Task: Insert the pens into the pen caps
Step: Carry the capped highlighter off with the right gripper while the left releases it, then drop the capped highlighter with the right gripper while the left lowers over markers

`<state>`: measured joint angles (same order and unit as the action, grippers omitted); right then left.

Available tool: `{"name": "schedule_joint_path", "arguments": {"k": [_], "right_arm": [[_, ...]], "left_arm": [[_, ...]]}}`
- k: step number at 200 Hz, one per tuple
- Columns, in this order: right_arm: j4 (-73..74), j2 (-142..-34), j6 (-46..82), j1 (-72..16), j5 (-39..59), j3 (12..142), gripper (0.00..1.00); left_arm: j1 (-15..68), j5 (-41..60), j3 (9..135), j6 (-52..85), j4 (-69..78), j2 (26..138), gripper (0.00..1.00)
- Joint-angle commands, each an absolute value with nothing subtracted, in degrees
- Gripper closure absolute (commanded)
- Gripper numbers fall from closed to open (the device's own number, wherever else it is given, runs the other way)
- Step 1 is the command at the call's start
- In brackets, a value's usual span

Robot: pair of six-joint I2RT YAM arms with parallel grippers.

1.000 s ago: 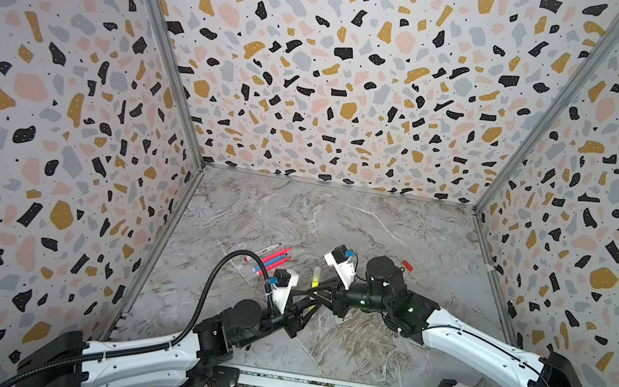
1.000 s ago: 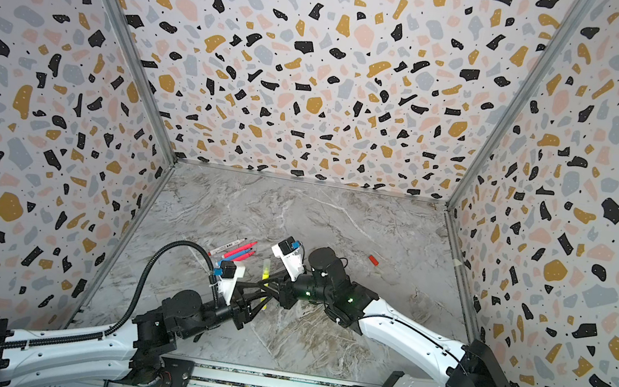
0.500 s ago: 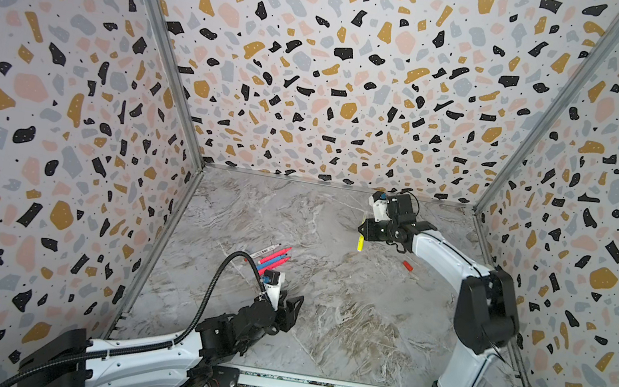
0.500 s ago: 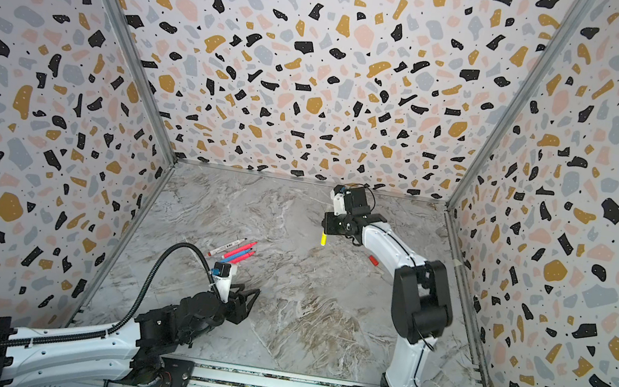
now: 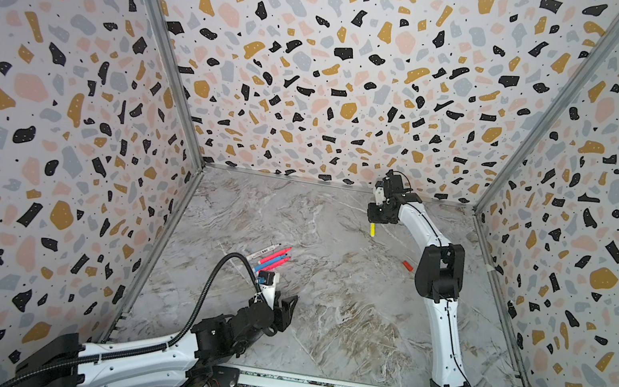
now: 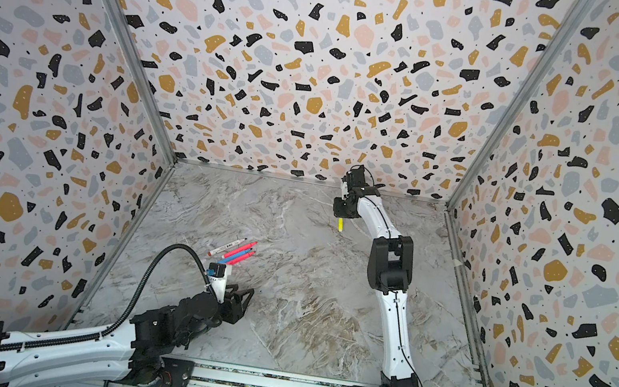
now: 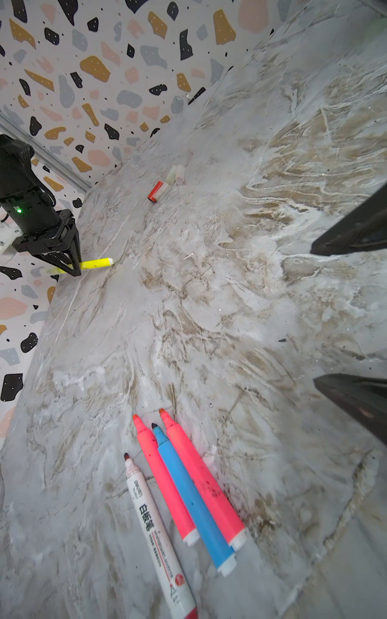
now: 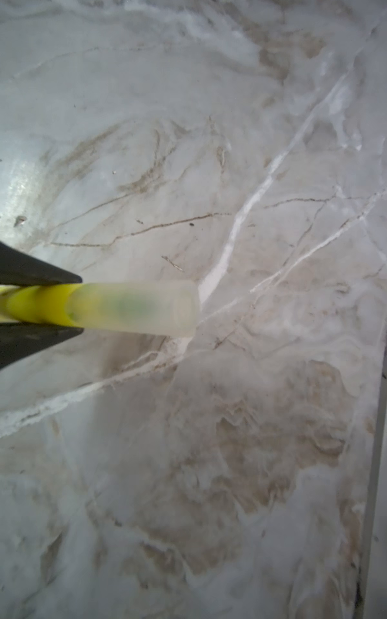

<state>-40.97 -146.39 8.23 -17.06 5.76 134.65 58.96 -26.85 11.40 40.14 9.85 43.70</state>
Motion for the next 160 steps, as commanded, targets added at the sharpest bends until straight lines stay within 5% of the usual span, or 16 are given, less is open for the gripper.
{"name": "schedule_joint_path", "arguments": {"k": [1,39,63,87,123,160], "right_arm": [[-44.2,-146.4,7.5,-16.6,4.2,136.2,0.9],[-43.5,-147.1,8.8,-16.7,3.8,135.8,0.76],[-42.8,-145.2,9.0,-16.7,3.7,135.4,0.55],[-43.3,-140.5,9.3,-16.7,4.1,135.7,0.5],[-39.7,-123.5,8.8,-19.7,4.8,126.3,0.49],[-23.7,-97.8,5.3,-25.2,16.2,96.5,0.38]], "left_arm": [[58.9,-28.6,13.4,39.3,10.1,44.8,0.43],[58.2,-29.1,18.5,37.2,7.4,47.3,0.42],[56.8,-28.6,21.5,35.6,4.9,47.3,0.42],[53.7,-26.6,23.9,34.7,2.6,46.1,0.41],[45.9,-20.4,27.9,32.9,-1.3,49.3,0.41],[35.8,-10.0,31.1,28.9,-1.8,60.5,0.42]]}}
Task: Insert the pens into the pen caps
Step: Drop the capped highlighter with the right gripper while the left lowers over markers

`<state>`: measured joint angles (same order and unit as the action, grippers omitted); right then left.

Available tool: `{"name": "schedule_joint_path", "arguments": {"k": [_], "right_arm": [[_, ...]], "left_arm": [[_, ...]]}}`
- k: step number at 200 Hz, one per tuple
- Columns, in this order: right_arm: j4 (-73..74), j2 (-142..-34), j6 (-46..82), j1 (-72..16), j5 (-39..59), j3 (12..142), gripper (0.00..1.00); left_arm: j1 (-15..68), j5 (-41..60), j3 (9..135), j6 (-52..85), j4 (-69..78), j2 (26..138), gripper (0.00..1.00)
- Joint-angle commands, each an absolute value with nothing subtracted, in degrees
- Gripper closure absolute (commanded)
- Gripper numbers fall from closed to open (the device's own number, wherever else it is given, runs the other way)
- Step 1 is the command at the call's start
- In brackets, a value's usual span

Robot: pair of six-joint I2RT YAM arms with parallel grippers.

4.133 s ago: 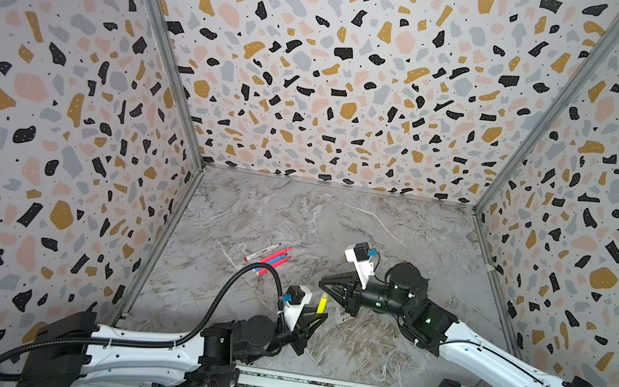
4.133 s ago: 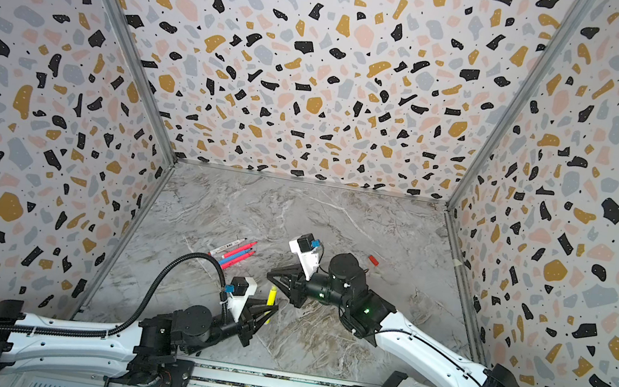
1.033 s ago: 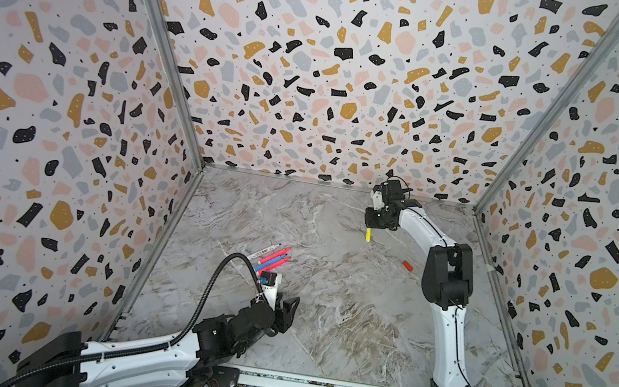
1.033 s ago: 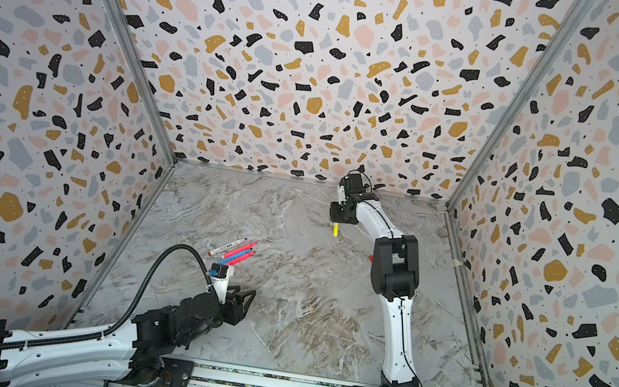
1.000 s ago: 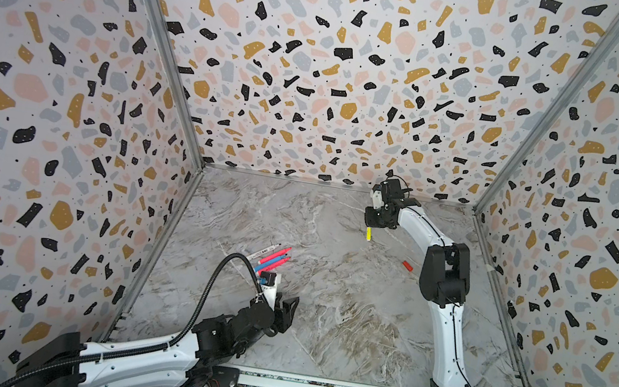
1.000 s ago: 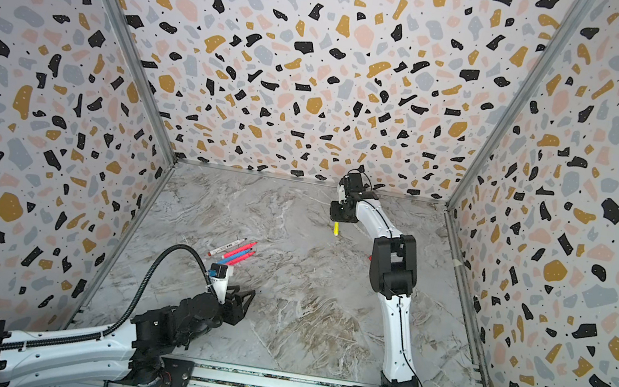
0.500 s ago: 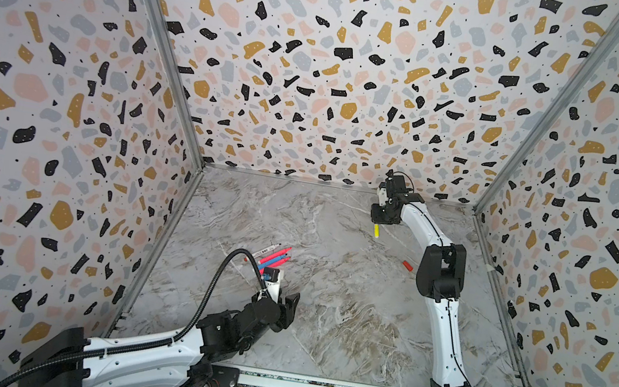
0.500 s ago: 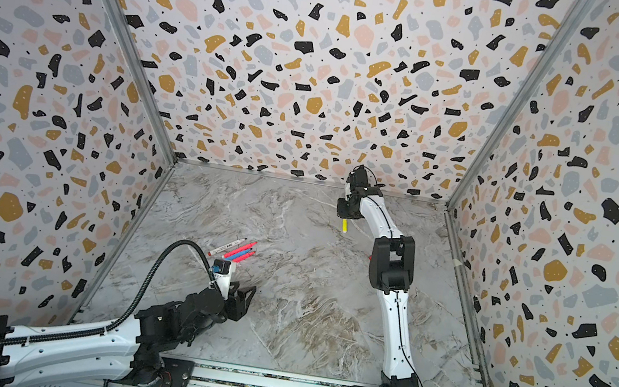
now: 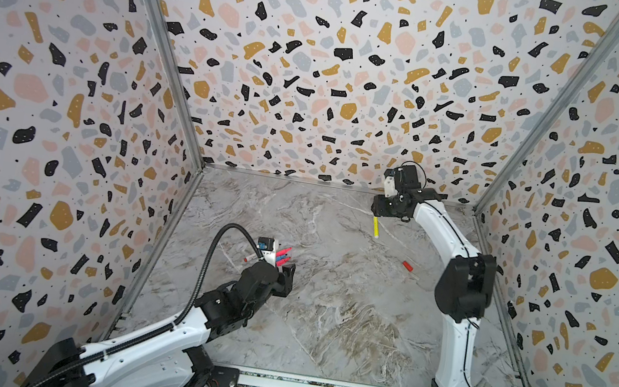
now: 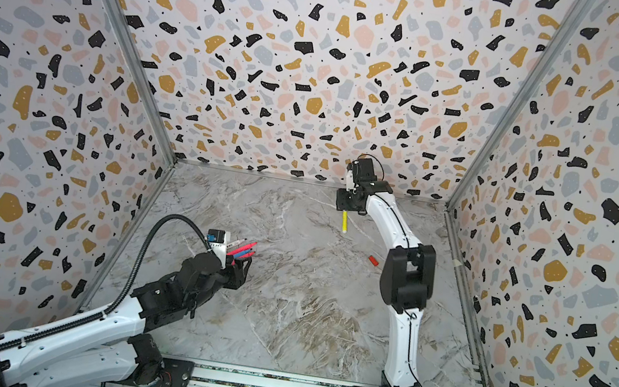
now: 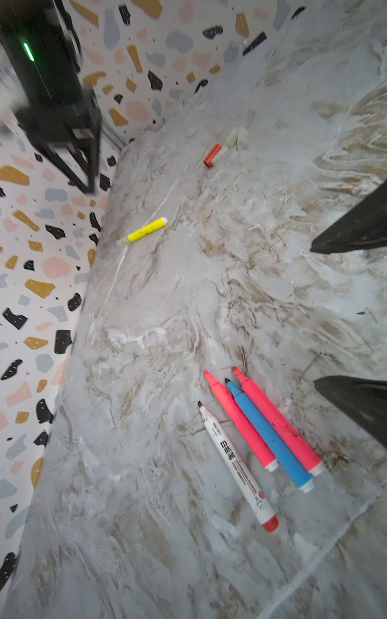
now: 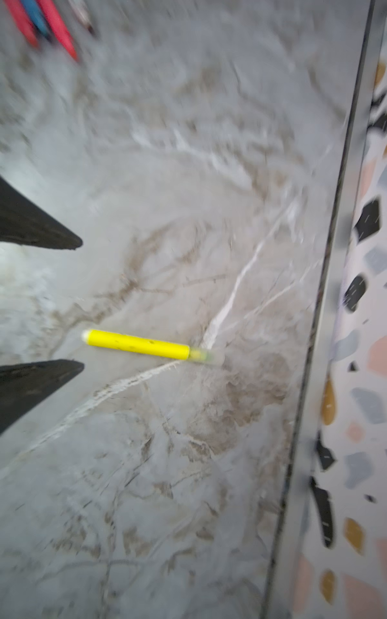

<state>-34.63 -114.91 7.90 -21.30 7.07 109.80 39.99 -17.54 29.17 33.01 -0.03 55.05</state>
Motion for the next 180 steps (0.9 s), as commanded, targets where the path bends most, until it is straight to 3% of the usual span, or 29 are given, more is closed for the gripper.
{"name": "schedule_joint_path", "arguments": {"k": [1,28,62,180], "right_arm": [[-23.1,-96.9,5.3,-25.4,16.7,95.4,0.38],[-10.5,-80.0,6.2,-27.3,27.7,72.1,0.28],[-6.2,-66.9,7.8,-27.9,30.1,55.1,0.27],[-3.3,-56.6,12.5,-27.9,34.2,39.9,0.26]], "left_arm": [[35.7,-9.9,31.2,28.8,-1.7,60.8,0.42],[31.2,-6.6,32.0,26.7,1.0,67.0,0.42],[28.9,-6.8,35.1,23.7,1.2,73.9,0.43],[25.1,-9.1,39.8,20.0,1.0,83.8,0.45]]}}
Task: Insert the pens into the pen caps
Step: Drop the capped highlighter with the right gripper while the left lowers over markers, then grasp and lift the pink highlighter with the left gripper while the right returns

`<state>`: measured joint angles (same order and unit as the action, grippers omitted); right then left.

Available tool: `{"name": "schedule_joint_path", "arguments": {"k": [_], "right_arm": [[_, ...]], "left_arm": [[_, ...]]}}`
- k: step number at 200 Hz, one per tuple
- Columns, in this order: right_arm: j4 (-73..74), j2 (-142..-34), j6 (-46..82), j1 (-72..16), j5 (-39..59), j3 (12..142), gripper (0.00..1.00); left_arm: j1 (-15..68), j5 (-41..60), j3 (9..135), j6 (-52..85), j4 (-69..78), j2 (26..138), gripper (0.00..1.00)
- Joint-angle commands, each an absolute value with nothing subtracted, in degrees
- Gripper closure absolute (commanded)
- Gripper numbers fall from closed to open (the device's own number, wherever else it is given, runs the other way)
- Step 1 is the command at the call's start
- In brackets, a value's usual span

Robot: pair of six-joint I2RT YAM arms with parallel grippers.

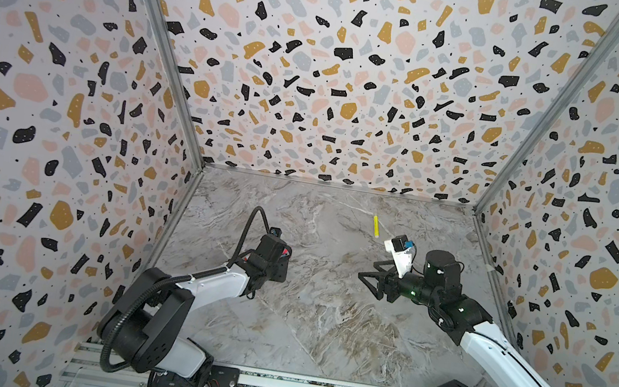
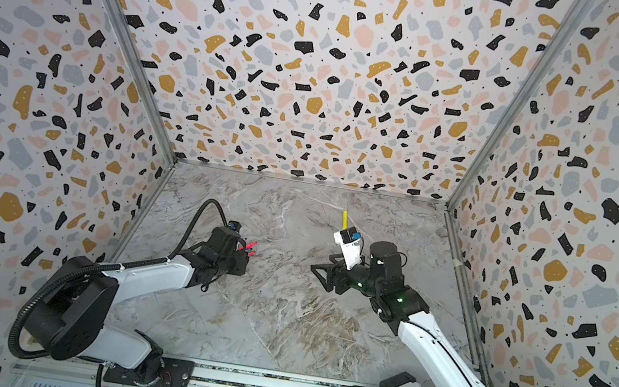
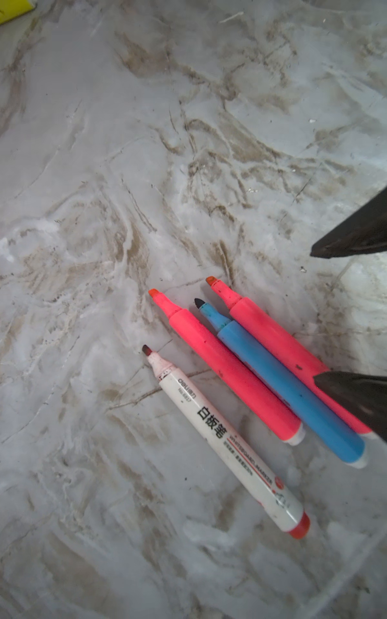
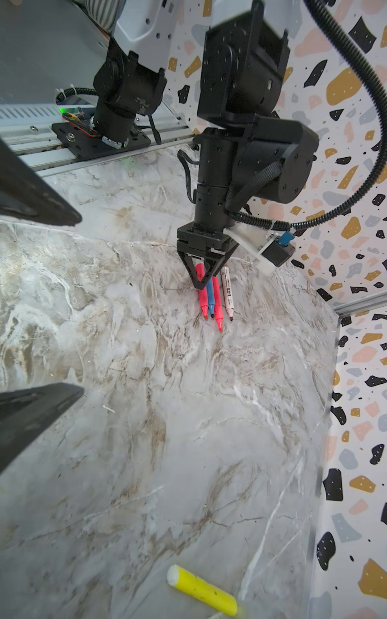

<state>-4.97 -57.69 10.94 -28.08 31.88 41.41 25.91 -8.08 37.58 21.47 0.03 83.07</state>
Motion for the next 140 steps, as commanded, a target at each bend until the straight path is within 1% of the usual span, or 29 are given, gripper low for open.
{"name": "schedule_joint_path", "arguments": {"k": [1,109,140], "right_arm": [[-3.3,-56.6,12.5,-27.9,34.2,39.9,0.26],[-2.6,-54.0,14.2,-27.9,35.0,36.0,0.27],[-1.9,-54.1,14.6,-27.9,35.6,35.9,0.27]], "left_arm": [[25.1,-9.1,39.8,19.9,1.0,83.9,0.45],[24.0,-7.5,41.9,18.5,1.6,90.3,0.47],[24.0,-5.3,42.1,18.2,1.4,91.9,0.54]]}}
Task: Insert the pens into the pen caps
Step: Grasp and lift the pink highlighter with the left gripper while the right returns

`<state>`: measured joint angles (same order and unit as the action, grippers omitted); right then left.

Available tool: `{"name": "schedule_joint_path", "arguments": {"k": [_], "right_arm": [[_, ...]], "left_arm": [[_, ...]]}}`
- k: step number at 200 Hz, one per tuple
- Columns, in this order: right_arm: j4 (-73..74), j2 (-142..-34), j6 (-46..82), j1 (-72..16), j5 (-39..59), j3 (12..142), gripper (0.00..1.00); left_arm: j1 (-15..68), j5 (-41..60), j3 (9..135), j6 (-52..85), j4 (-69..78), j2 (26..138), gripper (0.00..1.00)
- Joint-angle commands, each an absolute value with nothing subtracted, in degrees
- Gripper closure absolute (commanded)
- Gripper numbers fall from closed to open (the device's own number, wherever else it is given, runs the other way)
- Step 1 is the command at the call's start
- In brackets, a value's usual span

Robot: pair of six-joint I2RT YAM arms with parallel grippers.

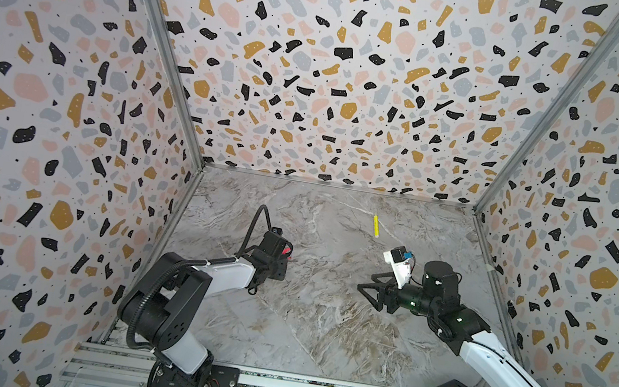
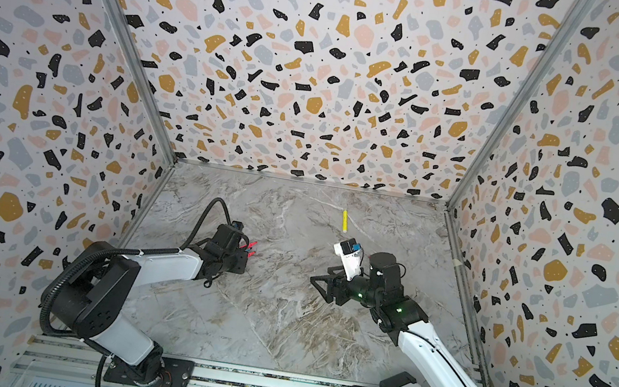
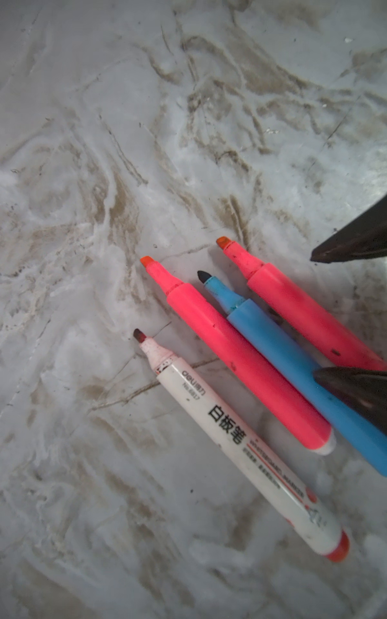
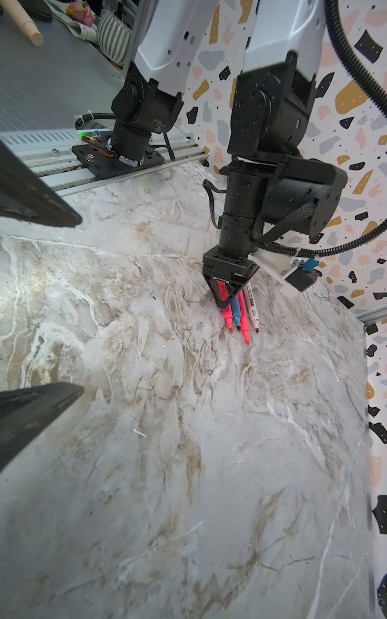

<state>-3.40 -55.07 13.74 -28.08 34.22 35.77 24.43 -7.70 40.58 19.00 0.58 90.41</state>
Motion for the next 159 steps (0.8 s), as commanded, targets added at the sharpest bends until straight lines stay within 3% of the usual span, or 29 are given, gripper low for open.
{"name": "schedule_joint_path", "arguments": {"k": [1,46,83,159], "right_arm": [[-1.9,-54.1,14.6,-27.9,35.6,36.0,0.27],[-3.3,-54.7,13.7,-27.9,34.7,38.2,0.28],[-2.3,-55.7,14.2,-27.9,35.3,38.7,0.28],[-2.5,-54.9,14.8,-27.9,33.4,38.2,0.28]], "left_arm": [[24.0,-5.2,42.1,18.2,1.5,92.0,0.54],[26.6,-0.7,38.6,20.4,3.2,91.2,0.63],[31.8,0.4,35.6,24.1,4.6,89.5,0.63],[32.6,-3.3,35.0,22.4,-0.9,86.7,0.61]]}}
